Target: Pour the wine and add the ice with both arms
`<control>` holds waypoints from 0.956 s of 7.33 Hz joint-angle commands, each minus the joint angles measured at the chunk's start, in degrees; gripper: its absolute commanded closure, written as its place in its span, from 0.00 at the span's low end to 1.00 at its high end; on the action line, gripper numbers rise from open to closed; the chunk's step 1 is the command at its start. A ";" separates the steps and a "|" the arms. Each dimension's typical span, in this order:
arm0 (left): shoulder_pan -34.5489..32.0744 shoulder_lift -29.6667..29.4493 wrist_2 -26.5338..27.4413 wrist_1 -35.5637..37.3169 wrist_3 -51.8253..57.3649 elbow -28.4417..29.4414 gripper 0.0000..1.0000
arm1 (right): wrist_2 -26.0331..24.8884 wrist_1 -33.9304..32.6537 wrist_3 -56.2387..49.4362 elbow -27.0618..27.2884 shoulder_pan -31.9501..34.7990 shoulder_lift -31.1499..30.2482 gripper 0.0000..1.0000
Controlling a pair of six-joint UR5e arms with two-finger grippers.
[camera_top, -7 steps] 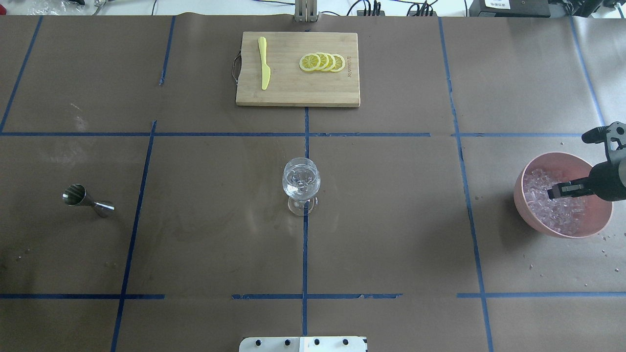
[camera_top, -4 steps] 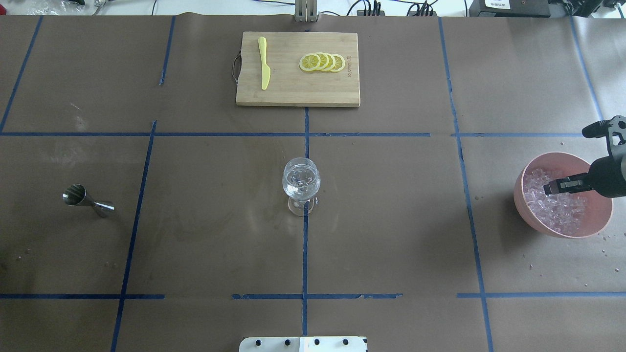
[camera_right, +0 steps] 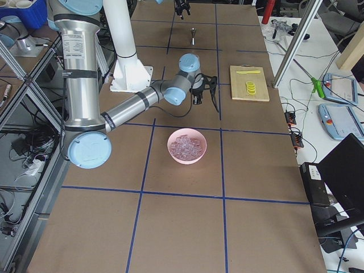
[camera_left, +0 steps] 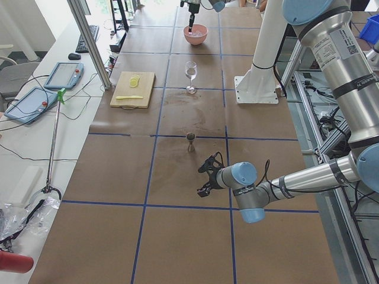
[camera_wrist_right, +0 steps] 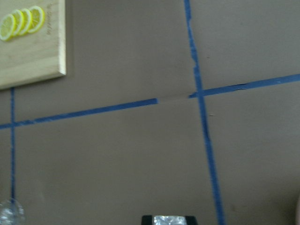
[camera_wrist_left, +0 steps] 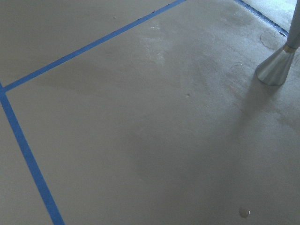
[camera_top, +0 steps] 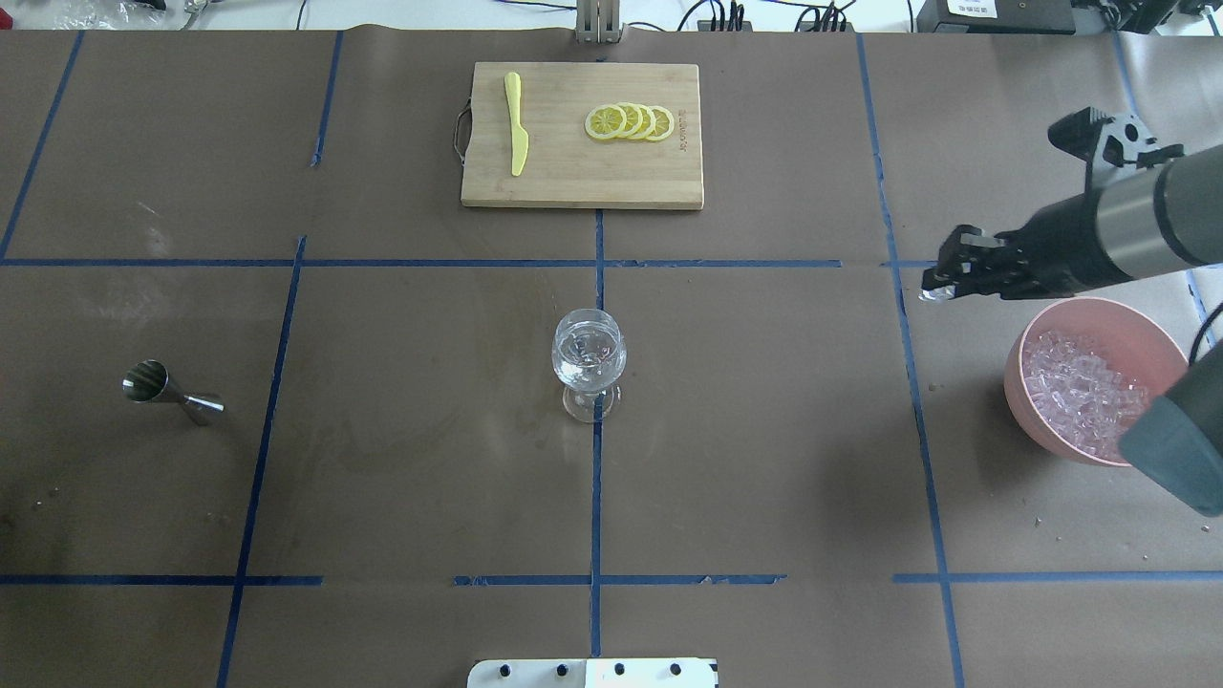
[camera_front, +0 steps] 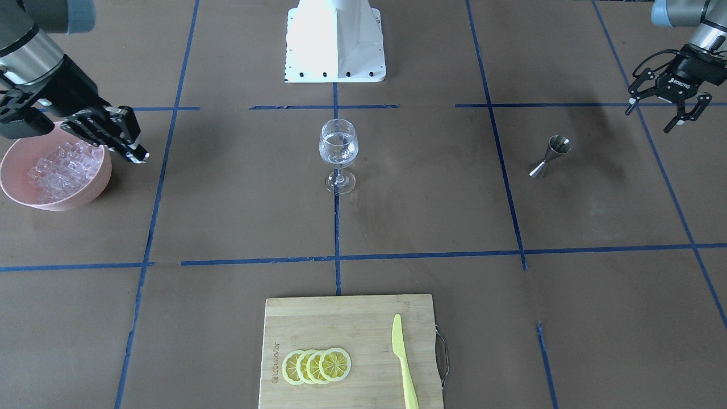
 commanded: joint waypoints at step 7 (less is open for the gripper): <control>-0.12 -0.04 0.00 -0.41 -0.29 0.09 0.00 | -26.40 -17.62 31.44 -2.52 -25.48 28.95 1.00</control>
